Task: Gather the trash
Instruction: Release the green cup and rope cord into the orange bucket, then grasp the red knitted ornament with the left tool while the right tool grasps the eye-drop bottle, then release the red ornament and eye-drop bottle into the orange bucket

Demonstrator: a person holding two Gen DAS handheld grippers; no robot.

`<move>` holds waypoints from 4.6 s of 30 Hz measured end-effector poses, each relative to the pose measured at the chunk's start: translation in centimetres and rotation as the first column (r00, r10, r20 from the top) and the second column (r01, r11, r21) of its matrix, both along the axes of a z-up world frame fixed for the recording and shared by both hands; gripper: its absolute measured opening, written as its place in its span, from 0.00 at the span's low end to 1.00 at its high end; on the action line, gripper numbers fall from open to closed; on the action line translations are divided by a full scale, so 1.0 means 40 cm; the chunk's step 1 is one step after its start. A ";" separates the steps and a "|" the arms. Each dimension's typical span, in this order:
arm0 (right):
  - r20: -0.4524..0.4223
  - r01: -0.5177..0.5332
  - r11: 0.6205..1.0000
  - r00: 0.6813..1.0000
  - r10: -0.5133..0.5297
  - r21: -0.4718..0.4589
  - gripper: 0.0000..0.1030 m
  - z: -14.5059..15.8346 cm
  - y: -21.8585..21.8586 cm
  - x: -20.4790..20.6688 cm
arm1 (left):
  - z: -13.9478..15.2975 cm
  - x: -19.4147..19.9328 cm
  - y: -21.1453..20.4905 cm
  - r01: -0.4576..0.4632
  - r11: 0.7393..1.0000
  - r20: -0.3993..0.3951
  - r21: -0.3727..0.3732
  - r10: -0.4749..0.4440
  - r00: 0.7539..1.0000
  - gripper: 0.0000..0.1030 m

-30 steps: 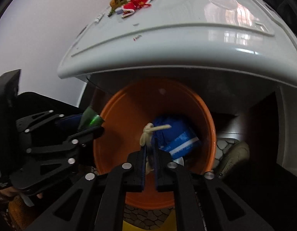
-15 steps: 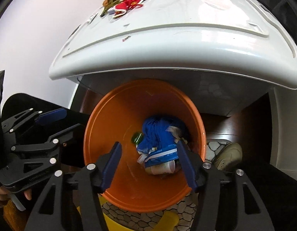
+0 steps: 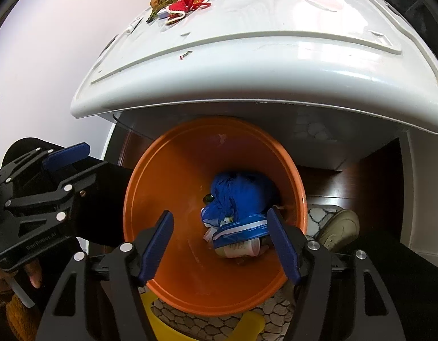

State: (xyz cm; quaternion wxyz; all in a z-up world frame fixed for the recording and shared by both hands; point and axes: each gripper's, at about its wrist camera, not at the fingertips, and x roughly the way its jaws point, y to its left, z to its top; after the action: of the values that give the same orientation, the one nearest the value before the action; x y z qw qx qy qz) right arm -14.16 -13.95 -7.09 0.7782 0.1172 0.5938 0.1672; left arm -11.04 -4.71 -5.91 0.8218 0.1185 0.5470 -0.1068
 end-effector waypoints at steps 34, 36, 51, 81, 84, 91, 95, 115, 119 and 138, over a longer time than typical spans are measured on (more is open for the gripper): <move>0.353 0.060 0.993 0.931 -0.091 0.097 0.79 0.321 -0.117 0.348 | 0.002 0.653 0.046 -0.232 0.969 0.123 -0.089 0.242 0.962 0.34; 0.363 0.062 0.995 0.928 -0.085 0.076 0.79 0.322 -0.121 0.346 | -0.008 0.652 0.041 -0.209 0.975 0.125 -0.075 0.218 0.968 0.10; 0.320 -0.059 0.998 0.946 0.045 0.035 0.82 0.308 -0.009 0.453 | 0.262 0.379 0.239 -0.163 0.972 0.268 -0.167 0.204 0.942 0.07; 0.227 -0.259 0.958 0.932 0.282 -0.125 0.65 0.069 0.334 0.828 | 0.260 0.361 0.357 -0.194 0.935 0.249 -0.296 0.272 0.930 0.07; 0.237 -0.250 0.960 0.932 0.274 -0.127 0.73 0.072 0.334 0.837 | 0.272 0.354 0.369 -0.199 0.933 0.253 -0.301 0.279 0.926 0.07; 0.263 -0.300 0.929 0.899 0.351 -0.215 0.73 0.065 0.353 0.842 | 0.293 0.334 0.420 -0.230 0.931 0.248 -0.284 0.303 0.920 0.07; 0.273 -0.328 0.916 0.881 0.385 -0.233 0.60 0.066 0.355 0.825 | 0.297 0.335 0.436 -0.246 0.924 0.244 -0.294 0.321 0.915 0.07; 0.339 -0.281 0.949 0.887 0.313 -0.139 0.60 0.223 0.208 0.439 | 0.395 0.214 0.295 -0.053 0.936 0.258 -0.349 0.150 0.954 0.07; 0.288 -0.262 0.958 0.914 0.285 -0.115 0.60 0.198 0.167 0.294 | 0.416 0.139 0.219 0.036 0.933 0.247 -0.359 0.057 0.967 0.07; 0.017 -0.201 0.971 0.979 0.204 -0.128 0.79 -0.014 0.091 0.002 | 0.190 -0.062 -0.023 0.142 0.953 0.042 -0.267 -0.135 0.990 0.09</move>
State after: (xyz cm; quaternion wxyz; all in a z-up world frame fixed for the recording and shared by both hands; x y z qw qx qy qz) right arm -14.10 -10.30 -7.65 0.7718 0.0044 0.6002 0.2098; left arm -13.53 -5.65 1.69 0.8270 0.0451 0.5083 -0.2361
